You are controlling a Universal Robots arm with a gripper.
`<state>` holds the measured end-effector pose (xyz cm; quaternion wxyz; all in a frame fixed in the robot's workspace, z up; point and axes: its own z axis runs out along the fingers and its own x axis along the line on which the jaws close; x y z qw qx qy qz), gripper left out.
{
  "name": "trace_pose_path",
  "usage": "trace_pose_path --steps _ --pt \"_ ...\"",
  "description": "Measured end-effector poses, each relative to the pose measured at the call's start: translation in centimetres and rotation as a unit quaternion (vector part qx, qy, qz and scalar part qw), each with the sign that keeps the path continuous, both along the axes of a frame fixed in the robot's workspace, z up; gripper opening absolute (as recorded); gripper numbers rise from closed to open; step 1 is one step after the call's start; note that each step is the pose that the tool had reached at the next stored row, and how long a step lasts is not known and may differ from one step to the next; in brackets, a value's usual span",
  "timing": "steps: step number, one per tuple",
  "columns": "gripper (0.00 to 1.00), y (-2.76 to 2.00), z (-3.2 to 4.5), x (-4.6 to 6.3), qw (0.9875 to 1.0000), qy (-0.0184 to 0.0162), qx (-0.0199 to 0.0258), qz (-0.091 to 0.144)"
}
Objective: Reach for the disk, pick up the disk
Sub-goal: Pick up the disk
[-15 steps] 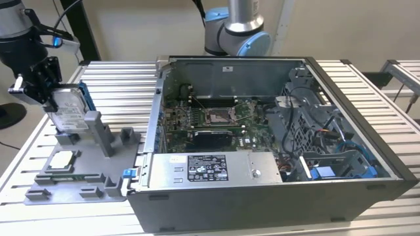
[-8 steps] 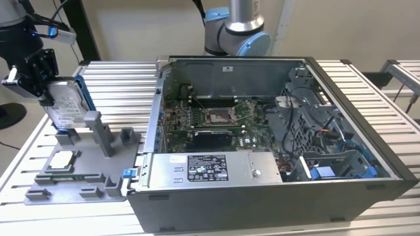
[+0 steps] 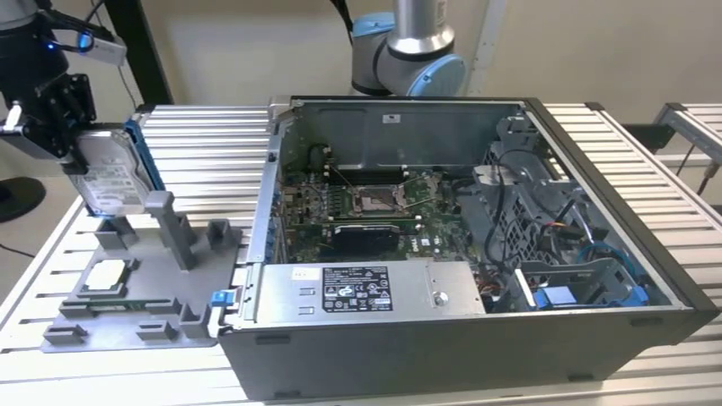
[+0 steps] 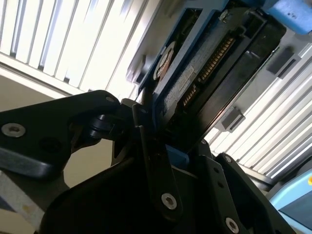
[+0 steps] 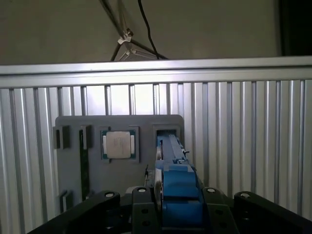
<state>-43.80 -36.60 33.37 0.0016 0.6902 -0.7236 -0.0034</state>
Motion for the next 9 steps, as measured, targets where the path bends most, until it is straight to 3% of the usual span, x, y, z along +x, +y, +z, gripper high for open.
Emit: trace_pose_path --steps 9 --pt "0.0 -0.01 2.11 0.0 1.0 0.0001 -0.0001 0.0"
